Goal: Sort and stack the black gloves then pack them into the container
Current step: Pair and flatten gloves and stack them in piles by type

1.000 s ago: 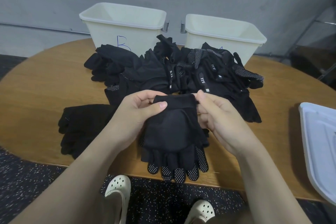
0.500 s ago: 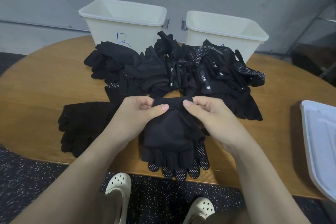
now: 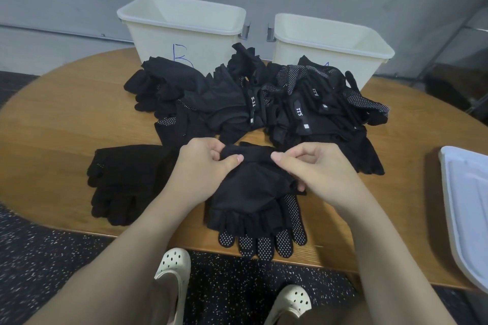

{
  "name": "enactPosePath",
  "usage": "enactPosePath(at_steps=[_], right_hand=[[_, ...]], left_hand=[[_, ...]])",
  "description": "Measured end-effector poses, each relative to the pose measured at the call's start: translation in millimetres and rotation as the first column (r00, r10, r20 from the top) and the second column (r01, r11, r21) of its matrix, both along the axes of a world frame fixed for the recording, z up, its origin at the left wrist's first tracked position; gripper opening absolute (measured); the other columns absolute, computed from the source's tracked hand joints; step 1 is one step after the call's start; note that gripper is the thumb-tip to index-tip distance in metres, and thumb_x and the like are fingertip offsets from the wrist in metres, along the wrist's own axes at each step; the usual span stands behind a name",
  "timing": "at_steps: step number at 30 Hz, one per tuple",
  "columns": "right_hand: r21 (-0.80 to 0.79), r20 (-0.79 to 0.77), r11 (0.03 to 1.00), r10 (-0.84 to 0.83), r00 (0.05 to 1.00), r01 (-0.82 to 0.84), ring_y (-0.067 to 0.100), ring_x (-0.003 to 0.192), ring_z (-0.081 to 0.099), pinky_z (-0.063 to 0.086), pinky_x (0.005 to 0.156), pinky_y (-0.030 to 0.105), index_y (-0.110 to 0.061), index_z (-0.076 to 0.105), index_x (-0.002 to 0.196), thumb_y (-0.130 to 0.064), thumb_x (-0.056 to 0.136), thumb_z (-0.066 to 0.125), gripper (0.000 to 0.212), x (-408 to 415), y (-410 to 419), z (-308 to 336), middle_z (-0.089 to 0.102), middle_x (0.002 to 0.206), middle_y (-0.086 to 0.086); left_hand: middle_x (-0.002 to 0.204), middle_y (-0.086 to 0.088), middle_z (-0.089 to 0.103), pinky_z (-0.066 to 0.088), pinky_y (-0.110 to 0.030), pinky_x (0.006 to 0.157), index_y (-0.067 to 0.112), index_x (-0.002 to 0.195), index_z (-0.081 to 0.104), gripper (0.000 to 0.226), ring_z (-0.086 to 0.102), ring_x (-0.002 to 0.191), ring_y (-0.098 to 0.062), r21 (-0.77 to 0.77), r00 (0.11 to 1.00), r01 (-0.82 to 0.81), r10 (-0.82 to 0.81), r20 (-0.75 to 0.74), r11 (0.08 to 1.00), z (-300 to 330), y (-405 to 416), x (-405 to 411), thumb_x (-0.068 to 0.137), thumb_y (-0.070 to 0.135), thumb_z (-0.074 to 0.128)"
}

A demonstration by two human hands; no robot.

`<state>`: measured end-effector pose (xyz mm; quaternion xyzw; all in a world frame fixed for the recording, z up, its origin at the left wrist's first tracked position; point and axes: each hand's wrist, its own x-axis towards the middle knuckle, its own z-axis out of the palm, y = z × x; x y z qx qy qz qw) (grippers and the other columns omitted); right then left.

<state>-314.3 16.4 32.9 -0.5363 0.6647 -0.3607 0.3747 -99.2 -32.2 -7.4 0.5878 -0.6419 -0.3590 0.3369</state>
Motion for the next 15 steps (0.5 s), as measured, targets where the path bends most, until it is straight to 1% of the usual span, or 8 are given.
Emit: enactPosePath(at_steps=[2,4,6,8,10,12,13,15], right_hand=[[0.014,-0.092,0.998,0.060,0.994,-0.059,0.003,0.057,0.061,0.048,0.060,0.019,-0.018,0.077,0.077,-0.044,0.079,0.084,0.027,-3.3,1.7,-1.9,0.074,0.071,-0.001],[0.021,-0.144,0.994,0.108,0.984,-0.106,0.004,0.062,0.063,0.050,0.067,0.023,-0.019,0.077,0.074,-0.033,0.081,0.086,0.018,-8.5,2.1,-3.2,0.074,0.071,0.001],[0.040,-0.169,0.988,0.152,0.974,-0.147,0.004,0.064,0.064,0.052,0.071,0.025,-0.019,0.078,0.075,-0.019,0.085,0.082,0.011,-14.6,2.8,-3.4,0.074,0.072,-0.001],[0.075,-0.213,0.980,0.194,0.958,-0.182,0.005,0.067,0.066,0.056,0.076,0.030,-0.020,0.078,0.077,-0.010,0.087,0.077,0.014,-19.0,3.4,-5.3,0.075,0.073,-0.005],[0.112,-0.261,0.973,0.226,0.939,-0.203,0.006,0.068,0.067,0.057,0.077,0.033,-0.021,0.077,0.078,-0.007,0.088,0.073,0.018,-20.9,4.0,-9.4,0.074,0.073,-0.008],[0.108,-0.289,0.974,0.223,0.931,-0.199,0.004,0.066,0.066,0.056,0.075,0.031,-0.021,0.077,0.077,-0.010,0.091,0.071,0.019,-21.4,5.2,-11.9,0.073,0.071,-0.009],[0.088,-0.298,0.977,0.212,0.931,-0.195,0.002,0.063,0.064,0.055,0.072,0.027,-0.019,0.076,0.074,-0.017,0.095,0.069,0.023,-21.2,6.1,-11.6,0.072,0.068,-0.009],[0.051,-0.271,0.984,0.176,0.946,-0.169,0.000,0.058,0.059,0.047,0.066,0.018,-0.018,0.072,0.066,-0.037,0.101,0.061,0.042,-20.5,8.1,-8.5,0.069,0.061,-0.008]], left_hand=[[0.063,0.002,0.072,0.060,-0.031,0.071,0.014,0.086,0.072,0.025,0.071,0.066,-0.010,-0.012,0.999,-0.007,0.008,0.032,1.000,-0.8,0.5,-0.7,0.090,0.038,0.077],[0.052,0.007,0.064,0.054,-0.024,0.067,0.015,0.079,0.067,0.027,0.066,0.058,-0.005,-0.022,0.997,-0.015,0.016,0.072,1.000,-0.3,1.6,-1.3,0.090,0.039,0.077],[0.043,0.010,0.055,0.050,-0.021,0.064,0.017,0.071,0.059,0.033,0.058,0.050,-0.002,-0.008,0.996,-0.025,0.025,0.086,1.000,0.1,1.9,-1.5,0.090,0.038,0.077],[0.047,0.005,0.053,0.045,-0.019,0.058,0.010,0.068,0.057,0.040,0.052,0.049,-0.005,0.019,0.995,-0.046,0.044,0.084,0.999,-1.1,0.5,-0.5,0.089,0.036,0.078],[0.054,-0.006,0.055,0.042,-0.018,0.052,-0.001,0.070,0.055,0.047,0.052,0.053,-0.014,0.041,0.995,-0.066,0.063,0.076,0.997,-2.4,-1.4,0.8,0.088,0.035,0.079],[0.062,-0.012,0.062,0.048,-0.025,0.059,-0.007,0.076,0.058,0.049,0.059,0.059,-0.020,0.072,0.996,-0.072,0.067,0.067,0.995,-2.6,-3.0,0.9,0.087,0.036,0.079],[0.067,-0.015,0.066,0.050,-0.029,0.062,-0.009,0.079,0.060,0.049,0.061,0.063,-0.022,0.083,0.996,-0.070,0.064,0.067,0.994,-2.5,-3.7,0.7,0.087,0.036,0.079],[0.073,-0.016,0.070,0.052,-0.030,0.066,-0.008,0.084,0.064,0.046,0.065,0.069,-0.023,0.086,0.995,-0.065,0.058,0.079,0.994,-1.6,-4.7,-0.8,0.087,0.035,0.079]])
